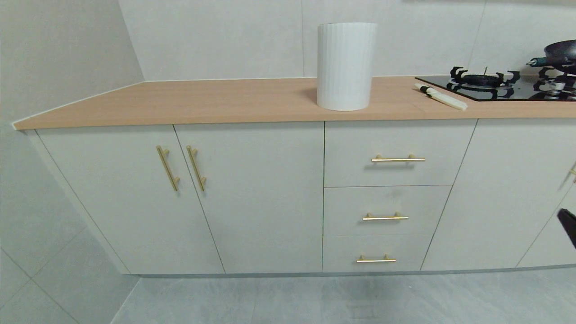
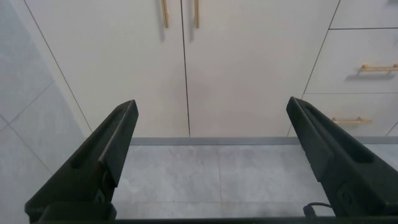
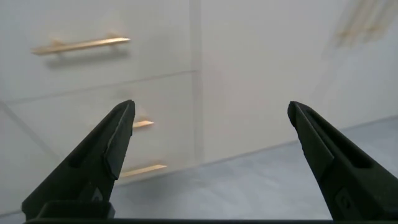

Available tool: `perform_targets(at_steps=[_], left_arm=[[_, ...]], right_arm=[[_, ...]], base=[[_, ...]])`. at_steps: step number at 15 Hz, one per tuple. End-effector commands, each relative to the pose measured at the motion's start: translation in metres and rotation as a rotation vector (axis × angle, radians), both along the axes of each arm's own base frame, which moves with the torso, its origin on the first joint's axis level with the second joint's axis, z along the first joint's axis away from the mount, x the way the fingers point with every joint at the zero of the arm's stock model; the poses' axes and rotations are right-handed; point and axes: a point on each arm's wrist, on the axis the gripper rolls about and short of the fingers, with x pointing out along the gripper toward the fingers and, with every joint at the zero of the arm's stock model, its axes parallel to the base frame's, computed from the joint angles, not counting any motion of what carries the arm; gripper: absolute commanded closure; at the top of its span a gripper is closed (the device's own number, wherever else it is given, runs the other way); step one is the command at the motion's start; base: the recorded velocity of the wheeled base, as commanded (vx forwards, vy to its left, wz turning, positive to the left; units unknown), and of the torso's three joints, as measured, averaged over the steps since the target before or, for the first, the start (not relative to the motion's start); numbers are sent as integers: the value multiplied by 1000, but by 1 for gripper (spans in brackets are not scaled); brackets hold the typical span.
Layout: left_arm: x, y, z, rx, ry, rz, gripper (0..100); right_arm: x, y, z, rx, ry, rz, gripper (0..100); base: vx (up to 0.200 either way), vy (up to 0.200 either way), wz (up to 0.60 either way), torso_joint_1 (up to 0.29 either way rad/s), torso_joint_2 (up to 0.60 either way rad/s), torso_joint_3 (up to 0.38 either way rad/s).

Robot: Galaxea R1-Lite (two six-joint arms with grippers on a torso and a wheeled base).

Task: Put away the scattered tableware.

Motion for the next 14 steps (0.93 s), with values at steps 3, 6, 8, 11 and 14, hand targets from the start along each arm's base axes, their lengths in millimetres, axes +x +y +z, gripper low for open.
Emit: perform_targets(at_steps=[3,6,8,11,14], left_arm=[[0,0,0,0,0,0,0],[0,0,0,0,0,0,0],[0,0,0,0,0,0,0],[0,0,0,0,0,0,0],[0,0,0,0,0,0,0]], right_arm=[[-100,-17,-13,-94,-101,-162,0],[-142,-17,-49,-106,-84,-196,0],[-147,-17,-57,-89,-87,-212,0],[-141,-14,-61,-23,-161,-43,0],[-128,-10,-81,-5,-199,151,0]], base=[[0,0,0,0,0,0],[0,0,0,0,0,0],[0,0,0,0,0,0],[0,0,0,0,0,0],[0,0,0,0,0,0]])
